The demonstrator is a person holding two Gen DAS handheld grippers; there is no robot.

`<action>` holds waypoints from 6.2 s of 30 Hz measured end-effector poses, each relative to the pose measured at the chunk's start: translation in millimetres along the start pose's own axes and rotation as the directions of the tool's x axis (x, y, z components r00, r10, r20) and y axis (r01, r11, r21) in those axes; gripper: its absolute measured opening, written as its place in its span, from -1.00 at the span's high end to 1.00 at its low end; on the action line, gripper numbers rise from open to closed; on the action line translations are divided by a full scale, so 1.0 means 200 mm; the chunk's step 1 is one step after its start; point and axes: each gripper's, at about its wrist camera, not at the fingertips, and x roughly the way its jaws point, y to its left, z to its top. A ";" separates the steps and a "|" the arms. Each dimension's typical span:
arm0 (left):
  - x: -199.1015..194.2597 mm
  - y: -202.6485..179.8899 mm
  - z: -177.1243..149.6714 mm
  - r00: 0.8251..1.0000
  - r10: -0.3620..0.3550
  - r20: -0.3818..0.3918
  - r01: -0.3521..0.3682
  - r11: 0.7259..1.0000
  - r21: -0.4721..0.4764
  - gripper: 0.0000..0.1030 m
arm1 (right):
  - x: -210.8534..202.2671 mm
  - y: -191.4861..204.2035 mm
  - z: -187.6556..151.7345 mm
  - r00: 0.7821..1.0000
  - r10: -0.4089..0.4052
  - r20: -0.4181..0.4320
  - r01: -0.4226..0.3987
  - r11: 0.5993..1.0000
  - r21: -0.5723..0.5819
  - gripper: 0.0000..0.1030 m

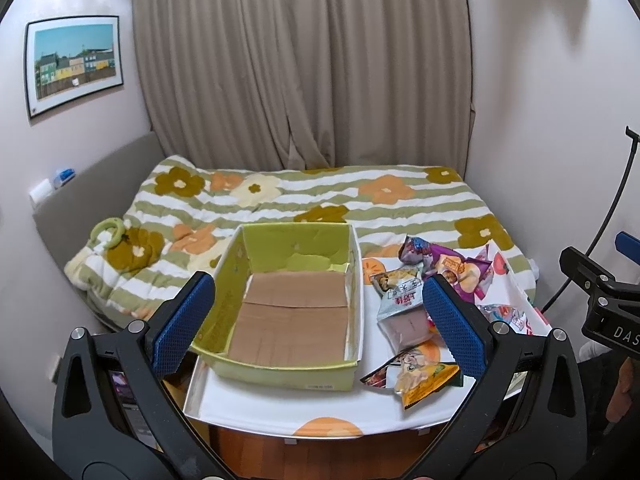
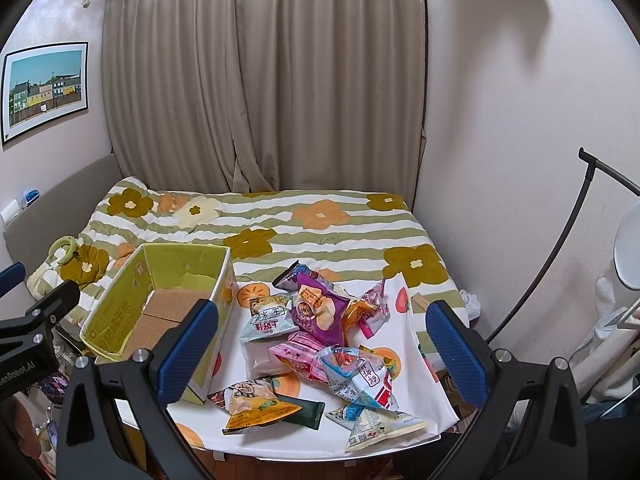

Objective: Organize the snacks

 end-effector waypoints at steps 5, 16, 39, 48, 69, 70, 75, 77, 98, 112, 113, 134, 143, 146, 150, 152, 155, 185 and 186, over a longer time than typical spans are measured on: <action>0.00 0.01 0.00 1.000 -0.008 -0.001 0.008 1.000 -0.007 -0.99 | 0.00 0.00 0.00 1.000 0.000 0.001 0.000 1.000 -0.001 -0.99; 0.00 0.03 0.02 1.000 -0.014 0.005 0.014 1.000 -0.002 -0.99 | 0.00 0.01 0.01 1.000 0.001 0.002 -0.001 1.000 -0.001 -0.99; 0.04 0.05 0.04 0.998 -0.059 0.004 0.059 0.998 -0.020 -0.99 | 0.01 0.01 0.00 1.000 -0.001 0.000 0.001 1.000 -0.002 -0.99; 0.04 0.05 0.04 0.998 -0.060 0.003 0.060 0.998 -0.019 -0.99 | 0.00 0.01 0.01 1.000 -0.002 -0.001 0.002 1.000 -0.004 -0.99; 0.35 -0.15 -0.15 0.960 -0.191 -0.206 0.209 0.975 0.071 -0.99 | 0.13 -0.28 -0.16 0.992 -0.055 -0.115 0.062 0.997 0.049 -0.99; 0.37 -0.17 -0.17 0.955 -0.194 -0.225 0.215 0.974 0.072 -0.99 | 0.16 -0.31 -0.20 0.989 -0.060 -0.138 0.069 0.996 0.057 -0.99; 0.48 -0.34 -0.34 0.921 -0.225 -0.318 0.253 0.966 0.050 -0.99 | 0.29 -0.44 -0.37 0.970 -0.026 -0.240 0.049 0.995 0.089 -0.99; 0.54 -0.42 -0.41 0.913 -0.195 -0.357 0.229 0.972 0.053 -0.99 | 0.36 -0.49 -0.43 0.961 0.000 -0.275 0.027 0.995 0.093 -0.99; 1.11 -0.66 -0.84 0.807 -0.065 -0.588 -0.032 0.988 -0.154 -0.99 | 0.96 -0.55 -0.88 0.817 0.228 -0.529 -0.244 0.969 0.042 -1.00; 1.28 -0.62 -0.98 0.741 -0.120 -0.660 -0.023 0.979 -0.204 -0.27 | 1.07 -0.54 -0.93 0.777 0.288 -0.560 -0.296 0.952 0.079 -0.69; 1.28 -0.62 -0.97 0.743 -0.121 -0.658 -0.021 0.979 -0.203 -0.26 | 1.06 -0.54 -0.93 0.778 0.291 -0.557 -0.296 0.952 0.083 -0.61; 0.96 -0.67 -0.64 0.839 -0.159 -0.520 0.093 0.984 -0.152 -0.25 | 0.84 -0.60 -0.67 0.888 0.200 -0.414 -0.211 0.977 0.020 -0.29; 0.86 -0.72 -0.55 0.858 -0.177 -0.481 0.122 0.982 -0.144 -0.25 | 0.75 -0.73 -0.62 0.916 0.149 -0.371 -0.147 0.989 0.036 -0.29; 0.83 -0.72 -0.53 0.865 -0.181 -0.468 0.125 0.981 -0.148 -0.25 | 0.74 -0.77 -0.60 0.922 0.124 -0.366 -0.119 0.992 0.036 -0.29; 0.77 -0.71 -0.47 0.879 -0.184 -0.441 0.124 0.979 -0.163 -0.25 | 0.72 -0.84 -0.55 0.931 0.125 -0.343 -0.111 0.992 0.062 -0.29; 0.74 -0.69 -0.44 0.887 -0.186 -0.424 0.122 0.977 -0.172 -0.25 | 0.70 -0.85 -0.53 0.938 0.113 -0.329 -0.102 0.994 0.050 -0.29; 0.70 -0.65 -0.39 0.897 -0.190 -0.400 0.125 0.975 -0.182 -0.25 | 0.69 -0.86 -0.46 0.949 0.100 -0.299 -0.092 0.995 0.041 -0.30; 1.43 0.56 0.07 0.896 -0.145 -0.420 0.134 0.989 -0.057 -0.25 | 1.13 0.64 0.17 0.922 0.297 -0.248 -0.293 0.955 0.054 -0.30; 1.48 0.58 0.06 0.892 -0.151 -0.426 0.141 0.988 -0.056 -0.25 | 1.16 0.68 0.18 0.919 0.298 -0.257 -0.293 0.954 0.058 -0.30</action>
